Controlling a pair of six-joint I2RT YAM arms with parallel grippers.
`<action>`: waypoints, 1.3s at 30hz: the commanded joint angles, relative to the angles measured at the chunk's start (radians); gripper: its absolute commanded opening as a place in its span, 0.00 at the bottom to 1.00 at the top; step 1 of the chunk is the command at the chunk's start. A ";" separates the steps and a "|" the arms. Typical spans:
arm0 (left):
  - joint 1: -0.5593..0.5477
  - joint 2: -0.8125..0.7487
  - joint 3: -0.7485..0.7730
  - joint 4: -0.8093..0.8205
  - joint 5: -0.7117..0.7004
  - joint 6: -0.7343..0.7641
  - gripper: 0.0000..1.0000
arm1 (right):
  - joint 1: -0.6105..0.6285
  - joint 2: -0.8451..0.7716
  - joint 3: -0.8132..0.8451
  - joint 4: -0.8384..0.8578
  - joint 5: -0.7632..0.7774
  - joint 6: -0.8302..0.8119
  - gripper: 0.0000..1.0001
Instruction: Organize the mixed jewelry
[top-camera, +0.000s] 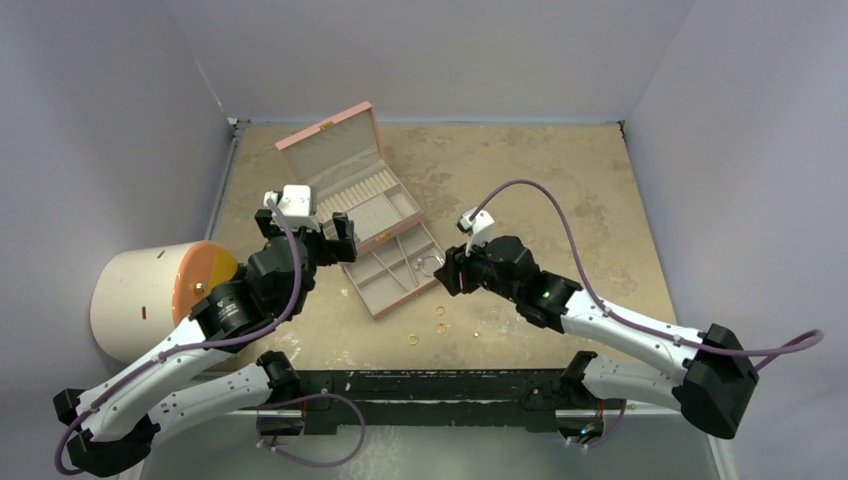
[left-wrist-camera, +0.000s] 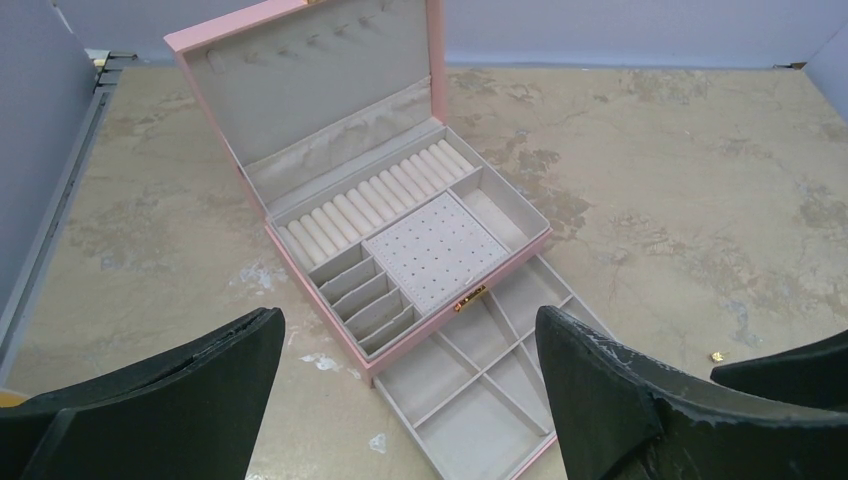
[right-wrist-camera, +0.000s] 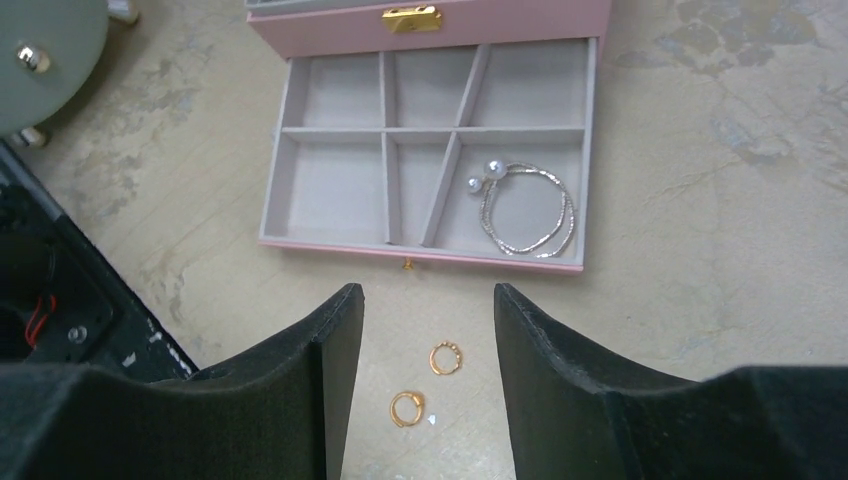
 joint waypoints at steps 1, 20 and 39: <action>0.006 0.001 0.007 0.039 -0.004 0.008 0.96 | 0.001 -0.018 -0.069 0.108 -0.077 -0.067 0.54; 0.008 -0.013 0.010 0.036 0.002 0.011 0.96 | 0.154 0.269 -0.196 0.499 0.158 0.000 0.49; 0.008 -0.020 0.009 0.038 0.001 0.016 0.96 | 0.188 0.471 -0.139 0.619 0.187 0.043 0.45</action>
